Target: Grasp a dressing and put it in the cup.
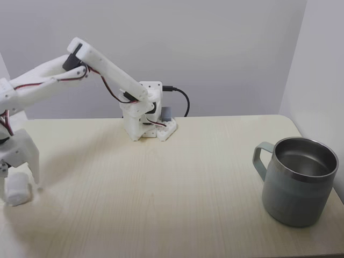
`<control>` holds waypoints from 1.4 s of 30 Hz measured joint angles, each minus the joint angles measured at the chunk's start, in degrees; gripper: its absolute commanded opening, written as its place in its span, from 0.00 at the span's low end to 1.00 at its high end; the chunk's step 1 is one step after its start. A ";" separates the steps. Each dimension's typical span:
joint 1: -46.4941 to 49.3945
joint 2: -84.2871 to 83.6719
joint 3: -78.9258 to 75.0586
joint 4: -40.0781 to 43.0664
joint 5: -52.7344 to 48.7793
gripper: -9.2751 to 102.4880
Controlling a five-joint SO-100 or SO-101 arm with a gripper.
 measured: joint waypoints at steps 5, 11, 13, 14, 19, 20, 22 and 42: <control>0.00 0.44 1.49 1.41 -0.62 0.11; 0.09 -0.44 4.04 4.83 -0.53 0.11; 0.09 -1.49 7.65 8.26 -0.26 0.11; 0.09 -2.02 9.93 10.28 0.00 0.11; 0.00 -10.99 14.06 13.71 1.93 0.11; -0.09 -14.06 13.36 13.71 2.29 0.11; -0.62 -20.04 10.99 13.71 2.81 0.12; -54.23 -80.16 -16.96 13.36 7.12 0.09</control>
